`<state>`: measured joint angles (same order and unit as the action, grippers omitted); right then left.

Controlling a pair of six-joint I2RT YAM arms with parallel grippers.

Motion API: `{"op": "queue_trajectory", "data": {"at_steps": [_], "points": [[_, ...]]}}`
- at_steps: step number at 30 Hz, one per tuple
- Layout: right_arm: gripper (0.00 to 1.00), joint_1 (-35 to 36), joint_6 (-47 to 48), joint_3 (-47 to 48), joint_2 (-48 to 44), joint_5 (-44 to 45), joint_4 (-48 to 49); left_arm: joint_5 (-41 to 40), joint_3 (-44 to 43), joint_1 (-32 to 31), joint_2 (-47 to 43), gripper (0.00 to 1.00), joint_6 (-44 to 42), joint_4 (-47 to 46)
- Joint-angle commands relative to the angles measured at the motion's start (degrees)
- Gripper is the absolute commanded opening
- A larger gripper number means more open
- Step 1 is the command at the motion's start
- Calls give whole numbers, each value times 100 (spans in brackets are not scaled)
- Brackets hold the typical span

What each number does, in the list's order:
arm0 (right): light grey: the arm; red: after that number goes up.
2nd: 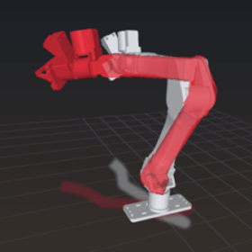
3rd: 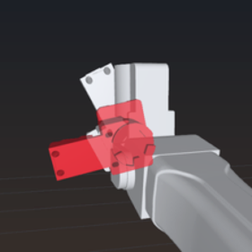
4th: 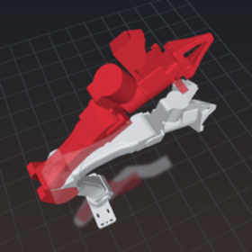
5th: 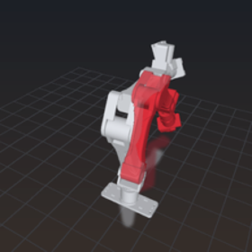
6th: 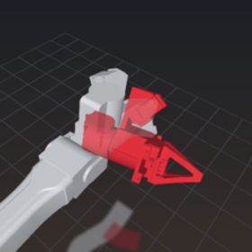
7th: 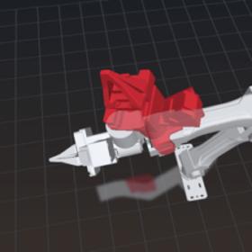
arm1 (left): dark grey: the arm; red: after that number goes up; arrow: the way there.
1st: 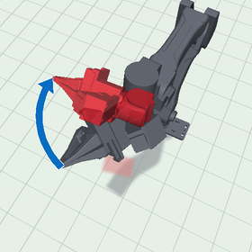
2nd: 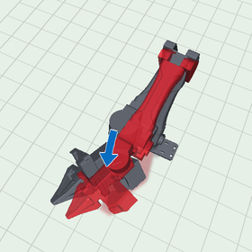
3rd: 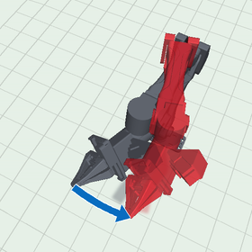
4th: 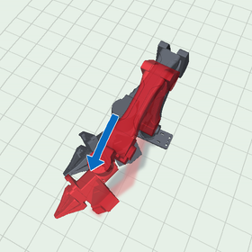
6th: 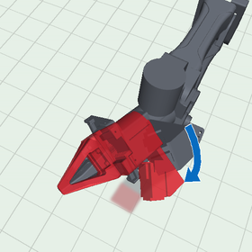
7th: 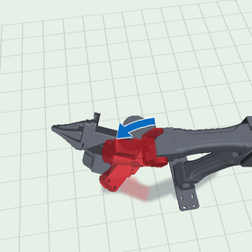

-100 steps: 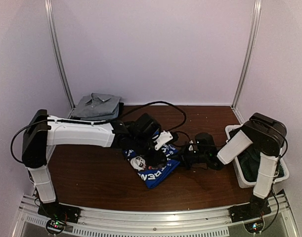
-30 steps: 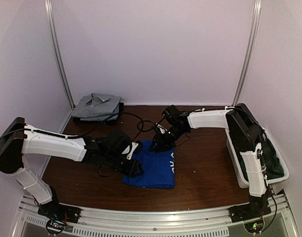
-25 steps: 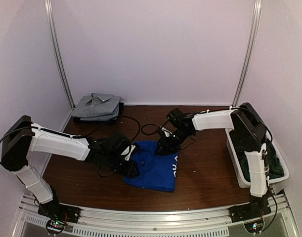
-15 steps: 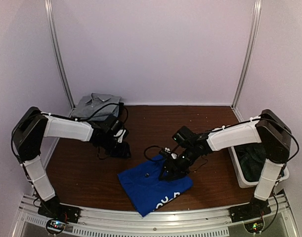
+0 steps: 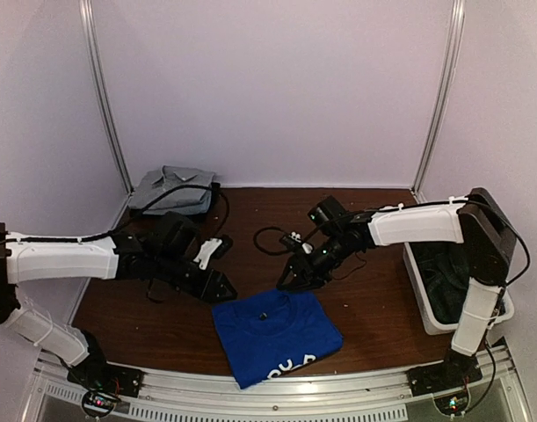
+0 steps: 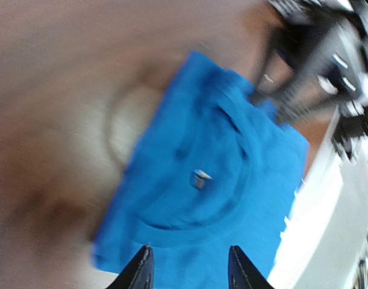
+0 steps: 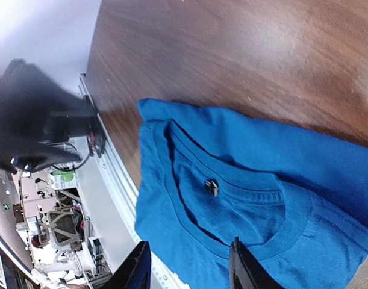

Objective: Fold and stack the mixed laundry pile
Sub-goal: Rotate the square-folded T-shirt at the center of the board.

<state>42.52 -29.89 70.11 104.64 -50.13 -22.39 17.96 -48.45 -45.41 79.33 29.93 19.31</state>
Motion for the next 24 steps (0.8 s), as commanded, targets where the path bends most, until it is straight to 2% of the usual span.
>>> {"op": "queue_trajectory", "data": {"at_steps": [1, 4, 7, 13, 18, 21, 24], "points": [[45, 6, 643, 58, 260, 104, -643, 451, 694, -648, -109, 43, 715, -882], [44, -139, 717, -109, 574, 163, -547, 311, 1012, -701, 219, 39, 1107, -1206], [42, -358, 709, -352, 804, 272, -455, 52, 961, -506, 732, 36, 1119, -1169], [42, -741, 644, -739, 732, 407, -226, -192, -93, 197, 1921, 36, 609, -882], [43, -1029, 755, -152, 1013, 907, -494, -198, -1271, 600, 2649, 36, 207, -537], [43, -1307, 896, 327, 1145, 1296, -684, -182, -1645, 638, 2569, 39, 86, -354], [43, -1448, 1250, 978, 1250, 1780, -1126, -229, -1619, 695, 2207, 44, 119, -286]]}}
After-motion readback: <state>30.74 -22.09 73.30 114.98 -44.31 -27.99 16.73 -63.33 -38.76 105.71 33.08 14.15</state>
